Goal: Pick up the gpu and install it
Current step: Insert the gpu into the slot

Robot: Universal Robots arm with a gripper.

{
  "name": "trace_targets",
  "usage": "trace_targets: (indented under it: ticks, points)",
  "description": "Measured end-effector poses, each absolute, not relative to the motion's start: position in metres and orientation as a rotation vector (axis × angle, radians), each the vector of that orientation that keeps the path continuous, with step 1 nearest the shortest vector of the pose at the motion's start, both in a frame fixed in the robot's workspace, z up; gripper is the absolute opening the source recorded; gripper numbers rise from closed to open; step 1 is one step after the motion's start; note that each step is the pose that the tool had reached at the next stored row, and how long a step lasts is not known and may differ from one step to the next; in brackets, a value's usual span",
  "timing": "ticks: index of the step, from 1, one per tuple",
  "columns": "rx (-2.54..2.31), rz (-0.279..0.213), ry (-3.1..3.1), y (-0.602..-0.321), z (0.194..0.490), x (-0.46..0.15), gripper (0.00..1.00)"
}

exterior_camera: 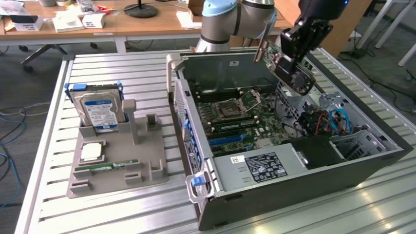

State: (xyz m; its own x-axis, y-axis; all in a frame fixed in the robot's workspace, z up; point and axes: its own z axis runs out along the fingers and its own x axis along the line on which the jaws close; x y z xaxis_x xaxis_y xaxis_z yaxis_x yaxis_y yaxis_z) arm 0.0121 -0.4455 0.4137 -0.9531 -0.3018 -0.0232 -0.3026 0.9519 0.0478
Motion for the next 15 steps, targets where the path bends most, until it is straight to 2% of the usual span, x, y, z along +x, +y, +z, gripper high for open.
trace_targets:
  ticks: [15]
  points:
    - [-0.896,0.082,3.001,-0.4455,0.4130,0.0121,0.26]
